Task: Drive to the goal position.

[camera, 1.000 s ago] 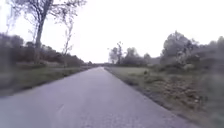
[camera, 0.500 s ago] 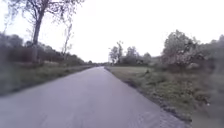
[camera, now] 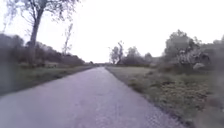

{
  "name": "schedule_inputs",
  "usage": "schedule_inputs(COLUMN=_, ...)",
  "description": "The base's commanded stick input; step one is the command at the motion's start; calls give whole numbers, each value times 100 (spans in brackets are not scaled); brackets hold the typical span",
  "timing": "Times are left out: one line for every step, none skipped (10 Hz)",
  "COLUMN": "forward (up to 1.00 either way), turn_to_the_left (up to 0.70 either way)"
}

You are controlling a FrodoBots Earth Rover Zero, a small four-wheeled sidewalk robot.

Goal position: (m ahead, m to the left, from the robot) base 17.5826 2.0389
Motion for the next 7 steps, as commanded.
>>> schedule_inputs(forward=100, turn_to_the_left=0)
schedule_inputs(forward=100, turn_to_the_left=0)
schedule_inputs(forward=100, turn_to_the_left=0)
schedule_inputs(forward=100, turn_to_the_left=0)
schedule_inputs(forward=100, turn_to_the_left=0)
schedule_inputs(forward=100, turn_to_the_left=0)
schedule_inputs(forward=100, turn_to_the_left=0)
